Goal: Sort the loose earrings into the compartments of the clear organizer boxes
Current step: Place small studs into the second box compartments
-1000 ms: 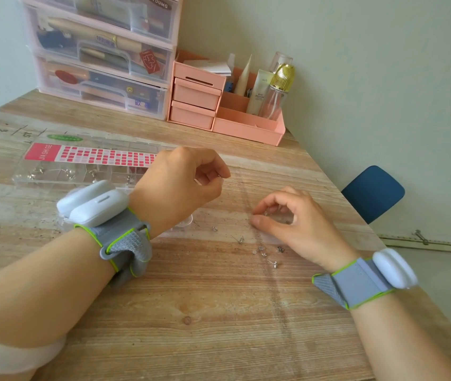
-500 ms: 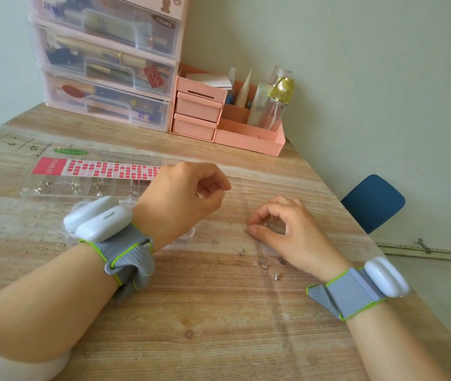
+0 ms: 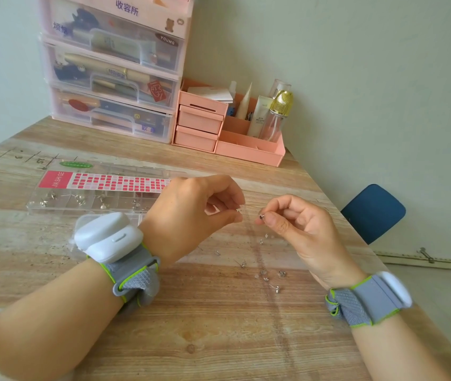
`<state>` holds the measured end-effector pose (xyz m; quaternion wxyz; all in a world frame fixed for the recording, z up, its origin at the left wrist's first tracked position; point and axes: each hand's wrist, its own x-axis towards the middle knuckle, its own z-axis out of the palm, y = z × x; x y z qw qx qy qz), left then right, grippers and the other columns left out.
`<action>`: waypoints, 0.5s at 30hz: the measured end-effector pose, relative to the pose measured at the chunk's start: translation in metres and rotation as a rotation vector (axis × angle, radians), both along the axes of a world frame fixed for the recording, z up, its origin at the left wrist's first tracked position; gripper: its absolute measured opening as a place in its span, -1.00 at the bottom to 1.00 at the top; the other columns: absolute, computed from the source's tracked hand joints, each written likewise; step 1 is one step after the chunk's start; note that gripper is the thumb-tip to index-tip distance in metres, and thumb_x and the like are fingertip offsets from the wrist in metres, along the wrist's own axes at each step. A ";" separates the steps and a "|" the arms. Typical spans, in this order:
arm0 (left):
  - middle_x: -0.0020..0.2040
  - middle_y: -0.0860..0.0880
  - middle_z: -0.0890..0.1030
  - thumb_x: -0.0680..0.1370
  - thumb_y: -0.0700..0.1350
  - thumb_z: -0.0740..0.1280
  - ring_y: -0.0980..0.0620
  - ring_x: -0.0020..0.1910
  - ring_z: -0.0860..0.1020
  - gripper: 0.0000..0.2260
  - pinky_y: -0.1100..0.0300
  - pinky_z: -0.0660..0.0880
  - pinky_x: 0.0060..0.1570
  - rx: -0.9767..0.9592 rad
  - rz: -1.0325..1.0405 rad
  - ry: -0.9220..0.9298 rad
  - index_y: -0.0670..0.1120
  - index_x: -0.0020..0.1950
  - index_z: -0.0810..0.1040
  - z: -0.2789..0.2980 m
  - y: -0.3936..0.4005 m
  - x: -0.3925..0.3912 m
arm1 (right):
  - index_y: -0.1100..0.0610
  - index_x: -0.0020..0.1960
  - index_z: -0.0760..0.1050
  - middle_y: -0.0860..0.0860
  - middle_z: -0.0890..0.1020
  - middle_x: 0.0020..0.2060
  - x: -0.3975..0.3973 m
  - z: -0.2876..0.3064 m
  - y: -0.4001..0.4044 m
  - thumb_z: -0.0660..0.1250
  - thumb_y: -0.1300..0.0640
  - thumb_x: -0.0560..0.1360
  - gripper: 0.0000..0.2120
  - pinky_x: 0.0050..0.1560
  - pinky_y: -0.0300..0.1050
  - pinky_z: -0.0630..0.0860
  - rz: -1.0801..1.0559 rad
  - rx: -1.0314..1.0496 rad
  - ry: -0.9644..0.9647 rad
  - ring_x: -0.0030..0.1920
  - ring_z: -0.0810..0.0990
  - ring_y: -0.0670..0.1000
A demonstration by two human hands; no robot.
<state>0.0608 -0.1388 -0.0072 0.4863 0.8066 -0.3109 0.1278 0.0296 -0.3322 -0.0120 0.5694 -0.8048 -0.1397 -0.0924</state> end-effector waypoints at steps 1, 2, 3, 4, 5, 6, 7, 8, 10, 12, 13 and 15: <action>-0.25 0.16 0.61 0.36 -0.18 0.48 0.19 -0.18 0.57 -0.84 0.32 0.50 -0.12 -0.001 -0.007 -0.006 -0.02 -0.11 0.58 0.000 0.000 0.000 | 0.17 -0.14 0.53 0.04 0.64 -0.26 0.000 0.000 0.000 0.35 0.14 0.38 -0.89 -0.17 -0.29 0.47 0.000 0.011 0.001 -0.19 0.56 -0.04; -0.25 0.16 0.61 0.36 -0.18 0.48 0.20 -0.18 0.57 -0.82 0.33 0.50 -0.12 -0.002 -0.013 -0.013 -0.02 -0.10 0.57 0.000 0.000 0.000 | 0.17 -0.15 0.53 0.05 0.64 -0.26 -0.001 0.001 0.001 0.35 0.14 0.38 -0.89 -0.18 -0.31 0.47 0.001 0.027 -0.002 -0.19 0.55 -0.05; -0.25 0.17 0.61 0.36 -0.18 0.48 0.20 -0.18 0.57 -0.81 0.33 0.51 -0.12 0.001 -0.017 -0.019 -0.02 -0.09 0.57 0.000 -0.001 0.000 | 0.17 -0.15 0.53 0.07 0.63 -0.25 -0.001 0.001 0.001 0.36 0.15 0.37 -0.90 -0.20 -0.32 0.46 0.002 0.048 -0.003 -0.21 0.54 -0.06; -0.24 0.17 0.61 0.36 -0.18 0.48 0.20 -0.17 0.57 -0.80 0.33 0.51 -0.12 0.005 -0.019 -0.022 -0.01 -0.08 0.56 0.000 -0.001 0.000 | 0.17 -0.16 0.53 0.08 0.62 -0.25 -0.002 0.002 0.001 0.36 0.16 0.36 -0.90 -0.22 -0.33 0.46 0.003 0.072 -0.002 -0.24 0.53 -0.08; -0.24 0.17 0.61 0.36 -0.19 0.48 0.21 -0.17 0.57 -0.79 0.33 0.51 -0.11 0.008 -0.020 -0.023 -0.01 -0.07 0.57 0.000 -0.001 0.000 | 0.18 -0.16 0.53 0.08 0.61 -0.26 -0.002 0.002 0.002 0.37 0.16 0.34 -0.89 -0.24 -0.33 0.45 0.004 0.096 0.001 -0.27 0.52 -0.11; -0.24 0.16 0.62 0.36 -0.19 0.48 0.21 -0.17 0.58 -0.79 0.33 0.51 -0.11 0.007 -0.022 -0.023 -0.01 -0.07 0.57 -0.001 -0.001 0.000 | 0.19 -0.17 0.53 0.08 0.61 -0.27 -0.002 0.002 0.002 0.38 0.17 0.33 -0.89 -0.25 -0.33 0.44 0.004 0.115 0.005 -0.30 0.51 -0.13; -0.24 0.16 0.62 0.36 -0.19 0.48 0.20 -0.18 0.58 -0.79 0.33 0.51 -0.11 0.004 -0.023 -0.022 -0.01 -0.07 0.57 -0.001 -0.001 0.000 | 0.19 -0.18 0.53 0.07 0.61 -0.27 -0.002 0.003 0.003 0.40 0.18 0.32 -0.88 -0.26 -0.33 0.44 0.003 0.131 0.009 -0.32 0.50 -0.14; -0.24 0.15 0.62 0.36 -0.20 0.48 0.20 -0.18 0.58 -0.79 0.33 0.51 -0.11 0.001 -0.024 -0.020 -0.01 -0.07 0.57 -0.001 -0.001 0.000 | 0.19 -0.19 0.54 0.06 0.61 -0.28 -0.002 0.003 0.002 0.43 0.20 0.32 -0.88 -0.26 -0.33 0.45 0.001 0.145 0.010 -0.32 0.50 -0.14; -0.23 0.15 0.63 0.36 -0.20 0.47 0.20 -0.17 0.58 -0.80 0.33 0.51 -0.10 -0.004 -0.022 -0.014 -0.01 -0.07 0.59 -0.001 -0.001 0.000 | 0.16 -0.18 0.56 0.03 0.62 -0.28 -0.002 0.002 0.001 0.49 0.22 0.32 -0.87 -0.26 -0.32 0.45 0.011 0.173 0.009 -0.30 0.51 -0.13; -0.24 0.15 0.63 0.37 -0.19 0.47 0.20 -0.17 0.57 -0.82 0.34 0.50 -0.09 -0.005 -0.017 -0.013 0.00 -0.08 0.60 0.000 -0.001 -0.001 | 0.09 -0.16 0.61 -0.01 0.64 -0.26 -0.002 0.003 0.000 0.52 0.13 0.28 -0.84 -0.26 -0.32 0.46 0.036 0.192 0.010 -0.24 0.54 -0.11; -0.24 0.15 0.64 0.38 -0.19 0.46 0.21 -0.16 0.58 -0.84 0.35 0.50 -0.08 -0.005 -0.016 -0.013 0.00 -0.09 0.62 0.000 -0.002 -0.001 | 0.07 -0.14 0.64 -0.03 0.65 -0.24 -0.002 0.003 0.000 0.49 0.06 0.28 -0.82 -0.25 -0.32 0.46 0.045 0.198 0.011 -0.22 0.56 -0.11; -0.24 0.15 0.64 0.38 -0.19 0.45 0.21 -0.16 0.58 -0.87 0.34 0.50 -0.08 -0.013 -0.013 -0.003 0.00 -0.13 0.63 0.001 -0.001 -0.001 | 0.05 -0.13 0.65 -0.04 0.66 -0.25 -0.002 0.002 0.001 0.44 -0.03 0.28 -0.78 -0.23 -0.33 0.47 0.057 0.193 0.015 -0.22 0.57 -0.12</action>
